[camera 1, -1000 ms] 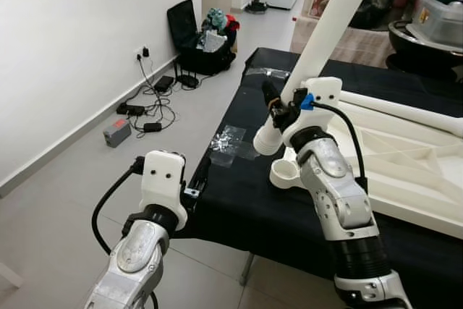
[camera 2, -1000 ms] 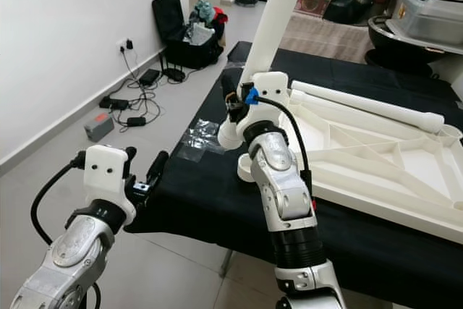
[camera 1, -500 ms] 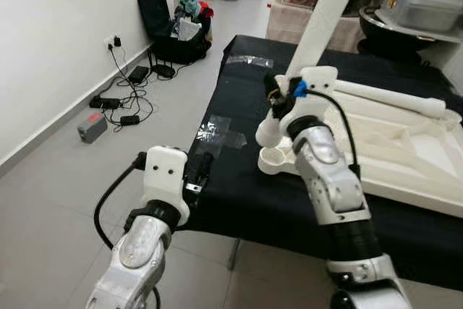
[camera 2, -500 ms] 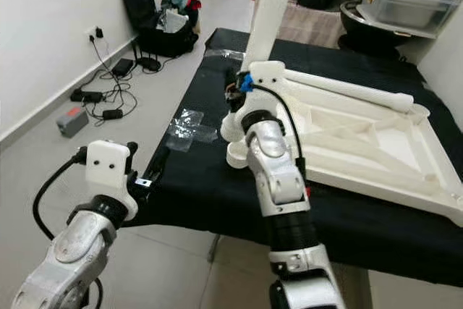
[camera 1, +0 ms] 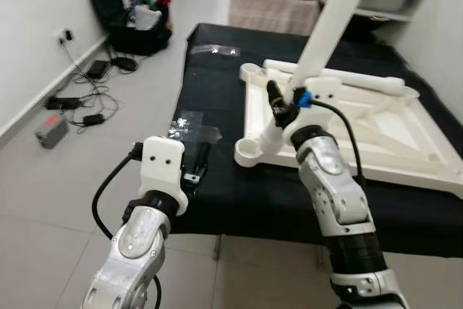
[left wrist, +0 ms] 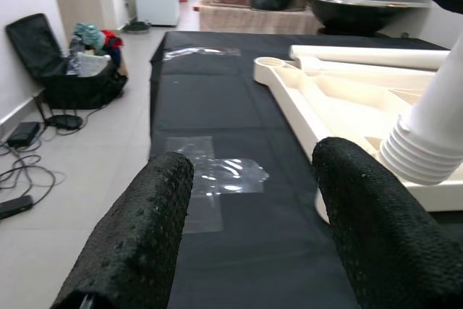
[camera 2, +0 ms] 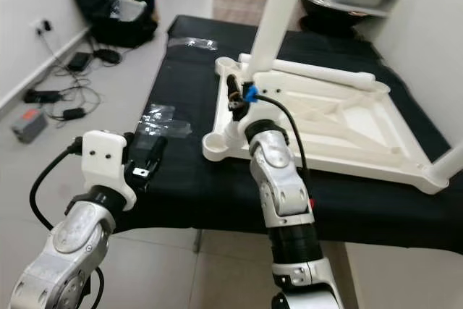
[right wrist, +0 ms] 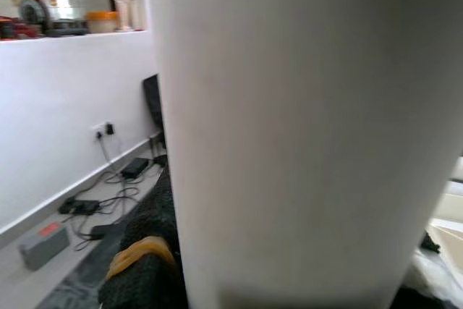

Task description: Building children table

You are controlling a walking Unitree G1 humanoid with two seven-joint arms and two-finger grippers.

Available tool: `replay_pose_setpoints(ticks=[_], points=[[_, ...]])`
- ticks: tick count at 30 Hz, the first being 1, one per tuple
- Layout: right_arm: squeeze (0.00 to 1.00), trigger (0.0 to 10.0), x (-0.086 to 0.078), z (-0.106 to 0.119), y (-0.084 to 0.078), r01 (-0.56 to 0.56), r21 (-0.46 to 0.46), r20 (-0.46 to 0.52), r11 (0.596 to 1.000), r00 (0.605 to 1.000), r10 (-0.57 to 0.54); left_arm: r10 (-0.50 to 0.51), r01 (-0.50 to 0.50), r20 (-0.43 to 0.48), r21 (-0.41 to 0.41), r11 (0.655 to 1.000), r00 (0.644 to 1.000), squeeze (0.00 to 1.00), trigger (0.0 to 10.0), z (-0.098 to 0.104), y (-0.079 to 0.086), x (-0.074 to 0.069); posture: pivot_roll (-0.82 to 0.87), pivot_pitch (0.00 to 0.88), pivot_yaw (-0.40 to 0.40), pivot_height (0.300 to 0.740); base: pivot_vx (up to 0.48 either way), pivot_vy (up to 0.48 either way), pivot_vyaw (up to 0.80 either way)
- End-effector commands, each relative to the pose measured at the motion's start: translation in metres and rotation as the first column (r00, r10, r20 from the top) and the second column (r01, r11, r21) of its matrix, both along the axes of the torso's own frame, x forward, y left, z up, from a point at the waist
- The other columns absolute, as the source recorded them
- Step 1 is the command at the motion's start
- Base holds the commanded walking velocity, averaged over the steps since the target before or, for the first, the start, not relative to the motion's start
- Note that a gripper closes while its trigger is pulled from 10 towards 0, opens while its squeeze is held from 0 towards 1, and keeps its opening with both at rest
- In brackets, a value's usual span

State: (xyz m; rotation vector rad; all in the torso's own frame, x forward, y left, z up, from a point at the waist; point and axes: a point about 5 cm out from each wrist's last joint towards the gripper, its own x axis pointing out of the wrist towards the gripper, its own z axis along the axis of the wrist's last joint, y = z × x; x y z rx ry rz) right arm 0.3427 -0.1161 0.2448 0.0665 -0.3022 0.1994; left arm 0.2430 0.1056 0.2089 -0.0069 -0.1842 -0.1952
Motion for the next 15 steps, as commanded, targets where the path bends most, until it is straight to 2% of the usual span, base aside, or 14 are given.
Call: replay_pose_setpoints(ticks=[1,3,6,7,9,11,15], points=[[0.0,10.0,0.0,0.01,0.006,-0.05,0.031,0.041,0.998,0.998,0.048,0.002,-0.002,-0.009,0.006,1.0,1.0,0.0,10.0,0.0,0.0,0.001,0.07,0.119,-0.113,0.74,0.0,0.0,0.0],[0.0,10.0,0.007,0.013,0.02,-0.149,0.028,0.041,0.988,0.988,0.147,-0.002,0.002,-0.005,0.003,1.0,1.0,0.0,10.0,0.001,0.0,0.001,0.06,0.117,-0.112,0.74,0.0,0.0,0.0],[0.0,10.0,0.009,0.013,0.024,-0.172,0.02,0.037,0.985,0.985,0.171,-0.006,0.006,-0.005,0.0,1.0,1.0,0.0,10.0,0.001,0.0,0.001,0.06,0.117,-0.112,0.74,0.0,0.0,0.0],[0.0,10.0,0.014,0.015,0.025,-0.176,0.01,0.04,0.984,0.984,0.176,-0.011,0.011,-0.003,-0.006,1.0,1.0,0.0,10.0,0.001,-0.002,0.0,0.08,0.118,-0.119,0.74,0.0,0.0,0.0],[0.0,10.0,0.019,0.018,0.023,-0.163,0.008,0.046,0.987,0.986,0.162,-0.01,0.01,-0.001,-0.01,1.0,1.0,0.0,10.0,0.001,-0.002,-0.001,0.08,0.118,-0.119,0.74,0.0,0.0,0.0],[0.0,10.0,0.024,0.025,0.015,-0.117,0.023,0.067,0.993,0.991,0.116,-0.008,0.008,0.005,-0.001,1.0,1.0,0.0,10.0,0.003,-0.002,-0.002,0.08,0.123,-0.126,0.74,0.0,0.0,0.0],[0.0,10.0,0.025,0.031,0.007,-0.073,0.035,0.085,0.997,0.994,0.07,0.012,-0.012,0.022,0.011,1.0,1.0,0.0,10.0,0.006,0.001,0.0,0.07,0.131,-0.122,0.74,0.0,0.0,0.0]])
